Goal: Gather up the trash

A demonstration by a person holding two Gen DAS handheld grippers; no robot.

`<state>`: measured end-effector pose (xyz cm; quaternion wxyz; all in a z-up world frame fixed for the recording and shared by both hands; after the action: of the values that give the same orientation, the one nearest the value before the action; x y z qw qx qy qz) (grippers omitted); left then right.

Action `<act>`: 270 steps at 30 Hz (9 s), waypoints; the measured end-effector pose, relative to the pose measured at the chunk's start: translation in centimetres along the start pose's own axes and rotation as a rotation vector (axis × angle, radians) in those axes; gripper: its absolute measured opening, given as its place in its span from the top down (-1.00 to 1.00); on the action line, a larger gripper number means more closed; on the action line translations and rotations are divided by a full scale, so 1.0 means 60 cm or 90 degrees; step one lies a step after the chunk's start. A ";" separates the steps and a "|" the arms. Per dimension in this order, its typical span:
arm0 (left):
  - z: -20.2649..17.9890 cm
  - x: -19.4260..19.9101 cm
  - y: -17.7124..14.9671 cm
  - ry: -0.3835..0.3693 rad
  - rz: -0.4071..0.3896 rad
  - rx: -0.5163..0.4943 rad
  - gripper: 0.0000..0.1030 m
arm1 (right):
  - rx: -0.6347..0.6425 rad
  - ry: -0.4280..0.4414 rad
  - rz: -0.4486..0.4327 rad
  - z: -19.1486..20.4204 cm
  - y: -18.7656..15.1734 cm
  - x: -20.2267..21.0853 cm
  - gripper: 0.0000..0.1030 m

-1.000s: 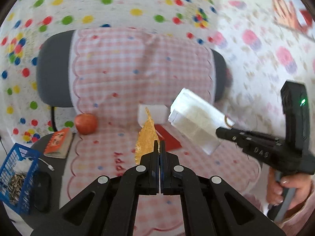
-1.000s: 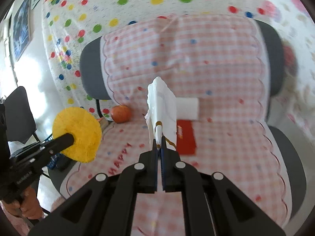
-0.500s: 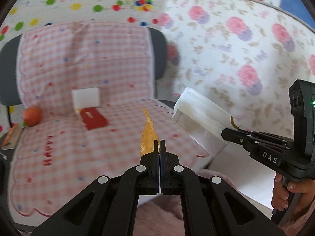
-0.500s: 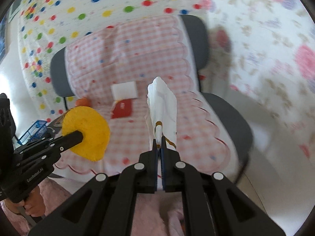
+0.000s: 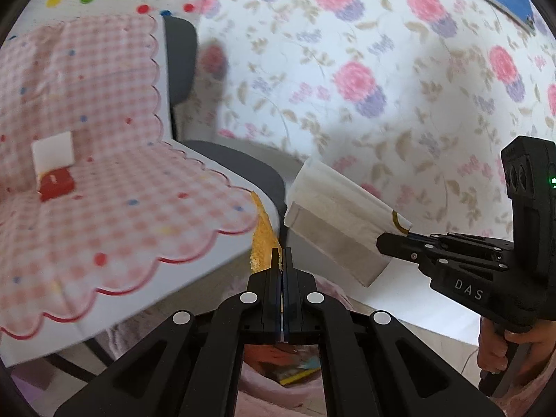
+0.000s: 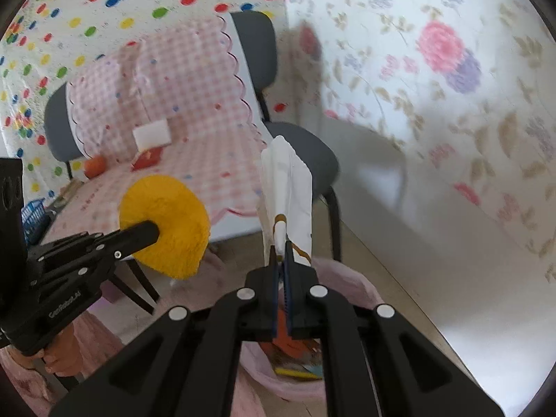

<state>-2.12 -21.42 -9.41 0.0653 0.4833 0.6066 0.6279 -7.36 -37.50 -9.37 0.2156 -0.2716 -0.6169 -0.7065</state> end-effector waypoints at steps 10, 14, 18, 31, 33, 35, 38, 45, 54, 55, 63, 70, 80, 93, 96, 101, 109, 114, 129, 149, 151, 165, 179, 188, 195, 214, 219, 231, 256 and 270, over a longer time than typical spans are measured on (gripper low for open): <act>-0.020 -0.061 -0.020 -0.012 0.048 -0.012 0.99 | -0.016 -0.031 0.075 -0.041 -0.050 -0.040 0.94; -0.023 -0.088 -0.022 -0.009 0.065 -0.028 0.97 | -0.030 -0.023 0.092 -0.050 -0.053 -0.063 0.94; -0.016 -0.106 -0.021 -0.002 0.076 -0.024 0.94 | -0.026 -0.010 0.082 -0.050 -0.050 -0.070 0.94; 0.039 -0.080 0.000 0.054 0.058 0.024 0.15 | -0.049 -0.023 0.042 -0.069 -0.020 -0.064 0.49; 0.049 -0.066 -0.001 0.082 0.060 0.021 0.14 | -0.055 -0.030 0.035 -0.074 -0.016 -0.055 0.49; 0.061 -0.055 -0.009 0.098 0.067 0.032 0.14 | -0.058 -0.036 0.039 -0.075 -0.013 -0.051 0.49; 0.077 -0.041 -0.020 0.100 0.078 0.057 0.14 | -0.062 -0.031 0.032 -0.070 -0.004 -0.042 0.49; 0.101 0.010 -0.006 0.134 0.043 0.064 0.14 | -0.052 -0.009 -0.011 -0.043 0.026 -0.008 0.49; 0.172 0.082 0.013 0.204 -0.008 0.106 -0.10 | -0.003 0.036 -0.031 0.030 0.073 -0.010 0.39; 0.183 0.089 0.013 0.213 -0.011 0.112 -0.11 | 0.006 0.042 -0.031 0.042 0.081 -0.015 0.39; 0.285 0.154 0.016 0.346 -0.006 0.147 -0.16 | 0.042 0.097 -0.030 0.122 0.133 -0.065 0.01; 0.359 0.203 0.038 0.411 -0.027 0.184 -0.23 | 0.095 0.159 -0.002 0.209 0.180 -0.127 -0.07; 0.471 0.200 0.092 0.480 -0.021 0.209 -0.24 | 0.131 0.182 0.013 0.288 0.262 -0.217 -0.07; 0.625 0.124 0.128 0.497 0.011 0.223 -0.24 | 0.156 0.245 0.041 0.400 0.348 -0.411 -0.02; 0.659 0.111 0.133 0.494 0.012 0.232 -0.24 | 0.181 0.274 0.047 0.435 0.364 -0.472 0.08; 0.700 0.086 0.135 0.501 0.028 0.238 -0.24 | 0.195 0.256 0.039 0.470 0.402 -0.555 0.10; 0.739 0.062 0.136 0.504 0.044 0.248 -0.24 | 0.226 0.248 0.043 0.510 0.419 -0.613 0.01; 0.730 0.063 0.124 0.494 0.056 0.254 -0.24 | 0.217 0.283 0.054 0.507 0.422 -0.615 0.24; 0.584 -0.010 0.135 0.374 0.086 0.209 -0.24 | 0.136 0.091 -0.023 0.344 0.376 -0.426 0.67; 0.562 -0.197 0.156 0.437 0.210 0.249 -0.79 | 0.061 0.042 -0.050 0.217 0.321 -0.368 0.65; 0.565 -0.196 0.158 0.436 0.207 0.253 -0.80 | 0.057 0.049 -0.047 0.214 0.319 -0.367 0.65; 0.566 -0.128 0.146 0.401 0.133 0.279 -0.58 | 0.057 0.072 -0.031 0.224 0.293 -0.348 0.64; 0.359 0.051 0.087 0.306 0.006 0.158 -0.58 | 0.047 0.070 -0.041 0.203 0.239 -0.237 0.64; 0.273 0.089 0.035 0.254 0.004 0.149 -0.58 | 0.055 0.034 -0.018 0.170 0.152 -0.163 0.64; 0.197 0.086 0.010 0.208 0.006 0.105 -0.58 | 0.022 0.001 -0.020 0.113 0.101 -0.106 0.64; 0.017 -0.011 -0.040 0.055 0.057 0.007 -0.59 | -0.046 -0.126 0.006 -0.047 -0.022 -0.014 0.64; 0.003 -0.032 -0.044 0.048 0.078 -0.007 -0.59 | -0.052 -0.141 0.031 -0.065 -0.033 -0.034 0.62; -0.010 -0.082 -0.034 0.031 0.093 -0.029 -0.61 | -0.058 -0.127 0.041 -0.082 -0.025 -0.087 0.58; 0.061 0.015 -0.008 0.163 0.089 0.018 -0.67 | -0.059 -0.041 0.010 -0.046 0.011 0.007 0.12; 0.154 0.193 -0.007 0.307 0.071 0.095 -0.80 | 0.065 0.091 0.019 0.133 0.064 0.017 -0.89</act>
<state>-2.07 -7.12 -5.54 -0.1519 0.3557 0.6215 0.6812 -4.75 -30.14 -5.06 0.2832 -0.2187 -0.6310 -0.6884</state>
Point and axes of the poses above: each gripper's, at about its wrist camera, not at the fingertips, and x roughly against the way its jaws point, z to its left, y to its top, the point moved 2 cm from there along -x, roughly the way its jaws point
